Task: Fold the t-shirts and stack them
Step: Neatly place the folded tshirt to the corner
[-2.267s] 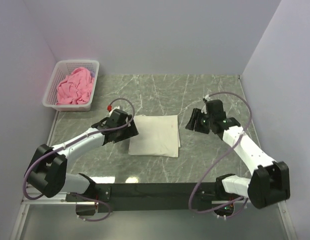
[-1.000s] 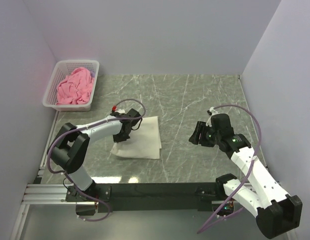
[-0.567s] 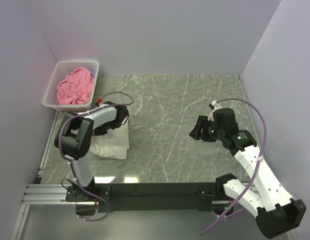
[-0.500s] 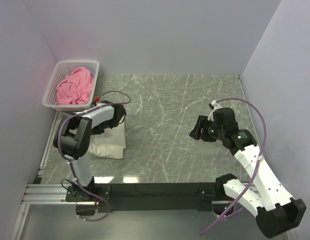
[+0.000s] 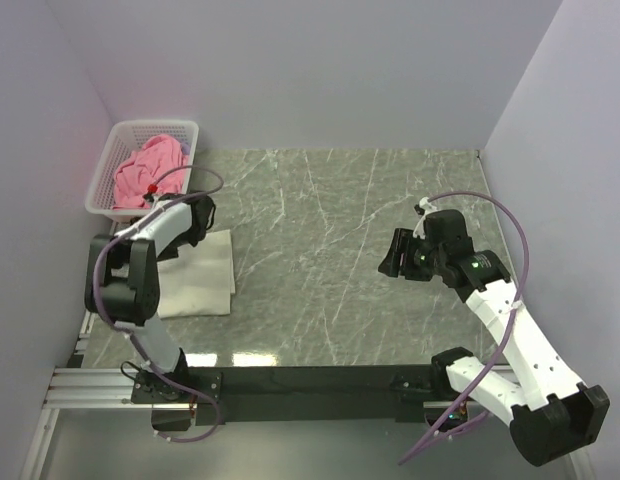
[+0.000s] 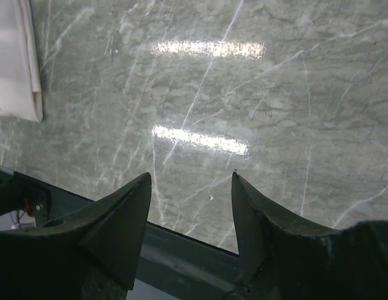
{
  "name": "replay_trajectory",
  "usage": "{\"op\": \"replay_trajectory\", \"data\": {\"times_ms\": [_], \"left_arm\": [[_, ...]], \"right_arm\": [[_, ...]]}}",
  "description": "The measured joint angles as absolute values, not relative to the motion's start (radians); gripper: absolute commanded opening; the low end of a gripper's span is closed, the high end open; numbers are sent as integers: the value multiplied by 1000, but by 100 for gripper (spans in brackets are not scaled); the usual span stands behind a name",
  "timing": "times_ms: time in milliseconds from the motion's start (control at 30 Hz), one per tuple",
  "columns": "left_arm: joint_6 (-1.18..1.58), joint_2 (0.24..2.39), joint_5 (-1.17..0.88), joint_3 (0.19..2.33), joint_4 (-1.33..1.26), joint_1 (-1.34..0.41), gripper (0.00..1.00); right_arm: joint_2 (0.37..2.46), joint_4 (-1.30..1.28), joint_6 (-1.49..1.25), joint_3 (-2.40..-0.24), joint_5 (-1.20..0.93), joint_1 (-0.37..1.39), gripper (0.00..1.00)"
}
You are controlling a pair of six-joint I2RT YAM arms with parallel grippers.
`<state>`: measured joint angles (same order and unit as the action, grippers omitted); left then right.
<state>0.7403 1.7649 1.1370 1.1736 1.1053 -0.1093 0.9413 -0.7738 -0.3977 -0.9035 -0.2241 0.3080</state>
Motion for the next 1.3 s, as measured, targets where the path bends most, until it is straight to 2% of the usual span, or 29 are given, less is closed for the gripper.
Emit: {"op": "replay_trajectory", "data": {"times_ms": [133, 300, 367, 467, 567, 867, 1300], "left_arm": [[723, 1586, 978, 1177, 1057, -232, 76], [694, 1291, 590, 1092, 835, -311, 73], [694, 1211, 440, 1030, 744, -306, 77], [704, 1187, 236, 950, 602, -315, 72], [723, 1272, 105, 914, 503, -369, 69], [752, 1567, 25, 920, 420, -513, 70], [757, 1617, 180, 926, 579, -503, 74]], "right_arm": [[939, -771, -399, -904, -229, 308, 61], [931, -767, -399, -903, -241, 308, 61], [922, -766, -398, -903, -244, 308, 61], [906, -765, -398, -903, -244, 308, 61], [886, -762, -397, -896, -244, 308, 61], [862, -768, -385, -880, -238, 308, 61], [850, -770, -380, -875, -238, 308, 61]]}}
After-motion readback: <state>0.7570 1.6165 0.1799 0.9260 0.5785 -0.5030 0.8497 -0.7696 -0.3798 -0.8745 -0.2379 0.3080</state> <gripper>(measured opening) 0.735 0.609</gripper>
